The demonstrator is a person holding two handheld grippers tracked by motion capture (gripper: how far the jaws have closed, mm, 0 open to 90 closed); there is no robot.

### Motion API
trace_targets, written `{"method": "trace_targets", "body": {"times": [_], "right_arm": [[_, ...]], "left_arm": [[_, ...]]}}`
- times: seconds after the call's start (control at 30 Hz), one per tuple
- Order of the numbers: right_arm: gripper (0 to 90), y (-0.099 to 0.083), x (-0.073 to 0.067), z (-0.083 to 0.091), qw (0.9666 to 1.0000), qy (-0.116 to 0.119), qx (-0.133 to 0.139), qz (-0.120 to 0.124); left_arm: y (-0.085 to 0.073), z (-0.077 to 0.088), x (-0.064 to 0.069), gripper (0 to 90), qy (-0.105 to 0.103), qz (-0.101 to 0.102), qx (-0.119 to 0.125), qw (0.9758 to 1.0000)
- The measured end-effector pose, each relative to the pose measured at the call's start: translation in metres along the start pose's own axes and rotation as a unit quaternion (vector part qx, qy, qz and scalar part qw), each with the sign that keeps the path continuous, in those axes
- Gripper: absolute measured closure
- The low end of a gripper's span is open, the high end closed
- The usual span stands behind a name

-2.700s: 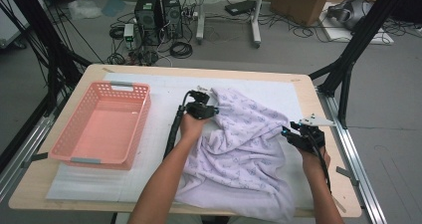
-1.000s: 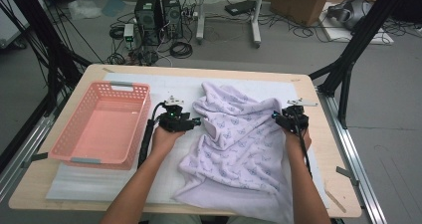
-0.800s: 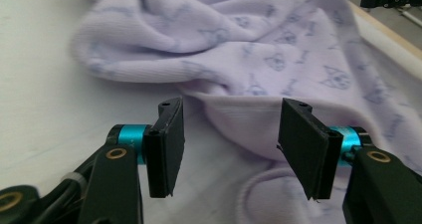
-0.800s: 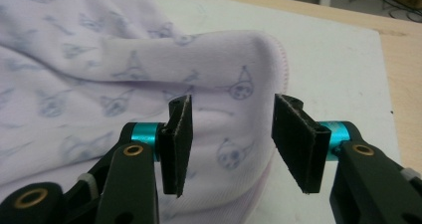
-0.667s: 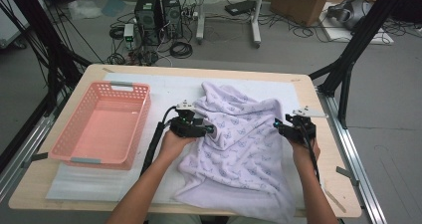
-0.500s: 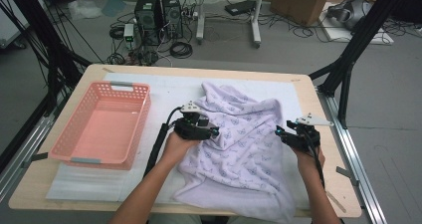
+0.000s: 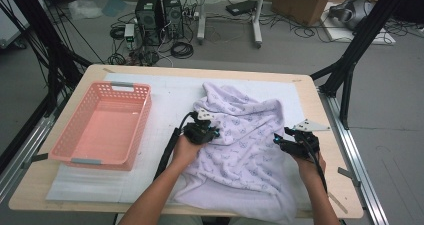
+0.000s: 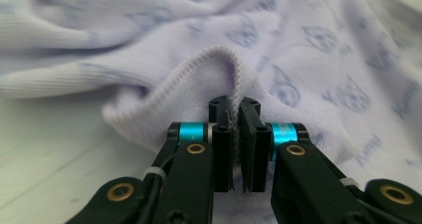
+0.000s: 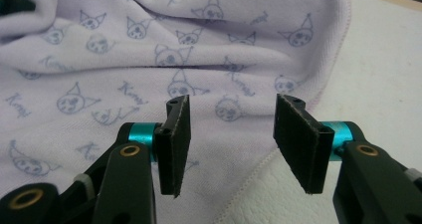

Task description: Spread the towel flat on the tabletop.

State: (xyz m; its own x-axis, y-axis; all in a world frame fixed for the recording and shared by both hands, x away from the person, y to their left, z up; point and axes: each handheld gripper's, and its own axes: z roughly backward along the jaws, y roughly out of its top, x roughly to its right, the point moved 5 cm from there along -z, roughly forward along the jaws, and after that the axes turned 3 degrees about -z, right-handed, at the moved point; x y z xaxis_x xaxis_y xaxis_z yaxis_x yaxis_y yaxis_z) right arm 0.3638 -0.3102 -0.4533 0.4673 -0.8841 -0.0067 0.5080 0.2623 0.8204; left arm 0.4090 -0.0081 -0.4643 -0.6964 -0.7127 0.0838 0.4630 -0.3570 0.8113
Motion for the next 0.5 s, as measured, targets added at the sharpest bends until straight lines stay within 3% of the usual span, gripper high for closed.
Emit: {"method": "trace_targets", "body": {"times": [0.1, 0.2, 0.27, 0.33, 0.4, 0.5], "right_arm": [[46.2, -0.002, 0.000, -0.004, 1.0000, 0.000, -0.008, -0.001], [44.2, -0.003, -0.003, -0.008, 0.9999, -0.002, -0.013, -0.003], [43.9, -0.001, -0.008, -0.010, 0.9999, 0.007, -0.010, 0.001], [43.8, 0.001, -0.014, -0.013, 0.9997, 0.020, -0.011, 0.003], [43.6, 0.000, -0.017, -0.016, 0.9995, 0.023, -0.017, 0.013], [43.4, -0.001, -0.016, -0.016, 0.9995, 0.018, -0.022, 0.016]], "left_arm": [[0.000, 0.009, -0.027, 86.0, 0.039, 0.038, 0.022, 0.9983], [-0.003, 0.020, -0.058, 86.4, 0.087, 0.078, 0.041, 0.9923], [-0.006, 0.024, -0.072, 86.3, 0.100, 0.100, 0.047, 0.9889], [-0.008, 0.026, -0.077, 86.1, 0.096, 0.111, 0.049, 0.9880], [-0.008, 0.026, -0.074, 80.4, 0.083, 0.111, 0.053, 0.9889], [-0.009, 0.027, -0.068, 53.8, 0.063, 0.106, 0.054, 0.9909]]}}
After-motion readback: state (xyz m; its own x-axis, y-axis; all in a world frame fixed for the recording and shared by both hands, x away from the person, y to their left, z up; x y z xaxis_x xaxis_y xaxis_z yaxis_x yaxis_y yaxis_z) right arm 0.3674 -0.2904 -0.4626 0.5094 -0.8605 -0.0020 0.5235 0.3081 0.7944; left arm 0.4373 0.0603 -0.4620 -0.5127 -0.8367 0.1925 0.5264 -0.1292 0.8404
